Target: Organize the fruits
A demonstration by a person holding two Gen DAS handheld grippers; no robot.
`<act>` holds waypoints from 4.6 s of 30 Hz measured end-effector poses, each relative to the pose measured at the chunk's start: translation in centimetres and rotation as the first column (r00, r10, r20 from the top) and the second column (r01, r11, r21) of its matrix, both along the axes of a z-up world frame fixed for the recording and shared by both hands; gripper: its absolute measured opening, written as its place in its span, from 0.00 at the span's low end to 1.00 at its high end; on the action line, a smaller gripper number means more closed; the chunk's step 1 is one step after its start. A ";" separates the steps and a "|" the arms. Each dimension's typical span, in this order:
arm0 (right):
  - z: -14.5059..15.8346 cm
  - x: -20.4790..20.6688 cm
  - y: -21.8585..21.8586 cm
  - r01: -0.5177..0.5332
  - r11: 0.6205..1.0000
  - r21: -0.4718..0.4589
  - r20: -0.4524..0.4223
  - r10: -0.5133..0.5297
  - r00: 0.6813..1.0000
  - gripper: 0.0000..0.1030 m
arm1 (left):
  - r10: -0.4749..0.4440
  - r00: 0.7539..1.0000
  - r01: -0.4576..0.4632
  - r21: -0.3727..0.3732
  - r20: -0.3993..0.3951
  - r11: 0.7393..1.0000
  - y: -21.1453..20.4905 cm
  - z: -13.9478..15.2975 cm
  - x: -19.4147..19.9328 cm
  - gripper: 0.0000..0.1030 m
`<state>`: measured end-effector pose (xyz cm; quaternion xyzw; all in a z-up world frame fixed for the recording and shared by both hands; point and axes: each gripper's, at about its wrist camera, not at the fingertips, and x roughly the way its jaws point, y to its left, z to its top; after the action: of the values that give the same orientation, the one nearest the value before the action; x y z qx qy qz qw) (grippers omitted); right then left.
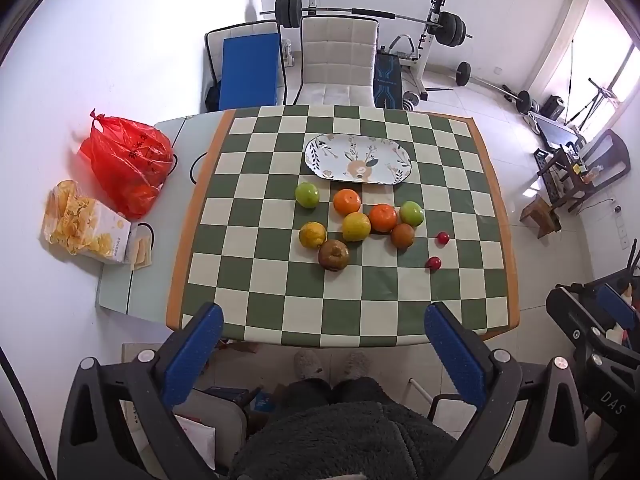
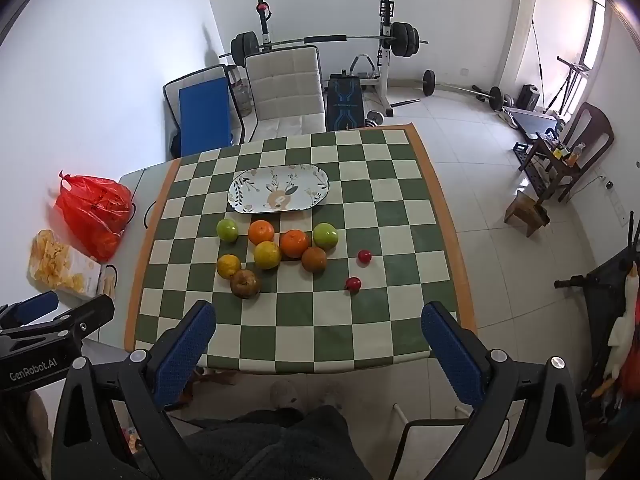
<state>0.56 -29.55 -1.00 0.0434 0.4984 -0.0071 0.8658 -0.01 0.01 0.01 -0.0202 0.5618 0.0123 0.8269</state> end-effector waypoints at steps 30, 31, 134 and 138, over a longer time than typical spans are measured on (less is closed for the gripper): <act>0.3 -0.2 0.1 0.000 1.000 -0.008 0.004 0.000 1.000 1.00 | -0.006 1.000 0.006 0.021 0.023 1.000 0.7 1.2 0.2 1.00; 0.3 -0.3 0.1 0.000 1.000 -0.008 0.005 0.000 1.000 1.00 | -0.006 1.000 0.006 0.021 0.024 1.000 0.7 1.2 0.2 1.00; -38.3 24.5 -1.4 0.281 0.940 0.193 -0.509 -0.149 0.848 0.86 | 0.020 0.722 -0.280 -0.266 -0.691 0.923 4.6 -37.7 25.8 0.79; -39.8 25.3 -1.4 0.280 0.944 0.172 -0.528 -0.152 0.836 0.85 | 0.008 0.725 -0.260 -0.263 -0.689 0.929 2.8 -38.4 25.9 0.76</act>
<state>25.88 -30.91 -40.76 0.2016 0.6973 -0.0557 0.6856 25.87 2.78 -38.38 -0.1986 0.8138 -0.0181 0.5458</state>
